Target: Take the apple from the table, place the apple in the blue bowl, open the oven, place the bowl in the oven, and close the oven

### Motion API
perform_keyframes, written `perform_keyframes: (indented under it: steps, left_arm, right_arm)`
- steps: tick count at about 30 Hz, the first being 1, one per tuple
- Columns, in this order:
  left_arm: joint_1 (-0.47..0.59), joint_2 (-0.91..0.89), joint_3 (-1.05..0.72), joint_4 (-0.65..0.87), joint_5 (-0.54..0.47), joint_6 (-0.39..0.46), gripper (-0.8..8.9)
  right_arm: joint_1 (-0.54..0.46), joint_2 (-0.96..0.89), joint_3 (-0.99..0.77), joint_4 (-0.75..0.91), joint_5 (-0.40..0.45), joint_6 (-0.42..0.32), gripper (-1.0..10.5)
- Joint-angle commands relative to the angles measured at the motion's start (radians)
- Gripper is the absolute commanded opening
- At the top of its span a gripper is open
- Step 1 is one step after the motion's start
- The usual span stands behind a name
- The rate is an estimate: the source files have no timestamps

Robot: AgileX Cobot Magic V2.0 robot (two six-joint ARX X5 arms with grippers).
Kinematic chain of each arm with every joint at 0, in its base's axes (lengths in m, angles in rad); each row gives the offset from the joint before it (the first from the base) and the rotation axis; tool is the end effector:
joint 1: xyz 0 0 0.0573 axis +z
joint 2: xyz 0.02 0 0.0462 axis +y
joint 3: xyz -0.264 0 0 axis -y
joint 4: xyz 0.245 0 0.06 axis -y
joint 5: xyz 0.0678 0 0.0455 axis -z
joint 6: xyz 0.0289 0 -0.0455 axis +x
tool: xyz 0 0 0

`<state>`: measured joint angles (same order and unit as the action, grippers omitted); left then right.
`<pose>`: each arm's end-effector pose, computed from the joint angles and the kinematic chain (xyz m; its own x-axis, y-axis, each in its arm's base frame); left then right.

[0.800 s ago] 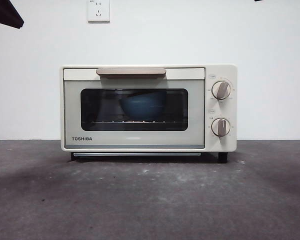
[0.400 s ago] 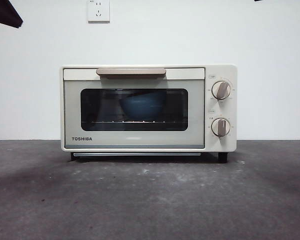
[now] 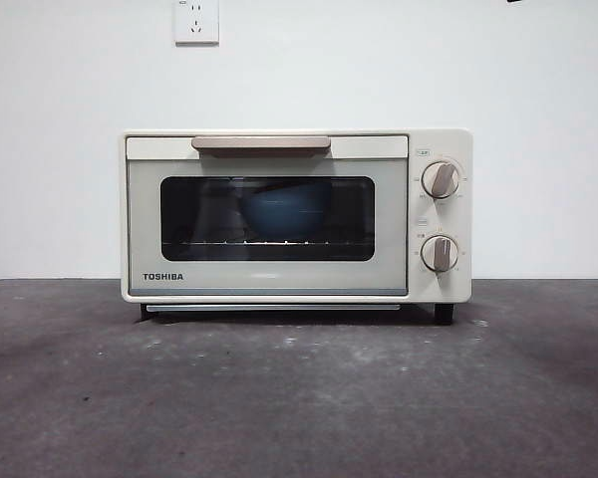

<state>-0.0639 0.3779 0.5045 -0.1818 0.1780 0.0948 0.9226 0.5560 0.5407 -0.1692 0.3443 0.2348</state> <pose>0.1056 -0.0119 0.2861 0.9694 -0.2395 -0.0543 0.2434 0.9662 0.0848 0.0893 0.1018 0.2817 0.8277 0.5339 -0.1727 -0.5092 0.8440 0.1685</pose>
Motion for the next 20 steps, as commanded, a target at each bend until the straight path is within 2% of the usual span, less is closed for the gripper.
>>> perform_keyframes:
  steps: [1, 10, 20]
  left_arm:
    - [0.035, -0.069, -0.089, 0.067, -0.004, 0.015, 0.08]
    - [0.059, -0.245, -0.344, 0.105, -0.007, -0.036, 0.08]
    - [0.059, -0.366, -0.465, 0.065, -0.008, -0.058, 0.08]
  right_arm:
    - [0.01, 0.002, 0.003, 0.011, 0.004, -0.008, 0.0]
    - [0.01, 0.002, 0.003, 0.011, 0.004, -0.008, 0.0]
    - [0.01, 0.002, 0.003, 0.011, 0.004, -0.008, 0.0]
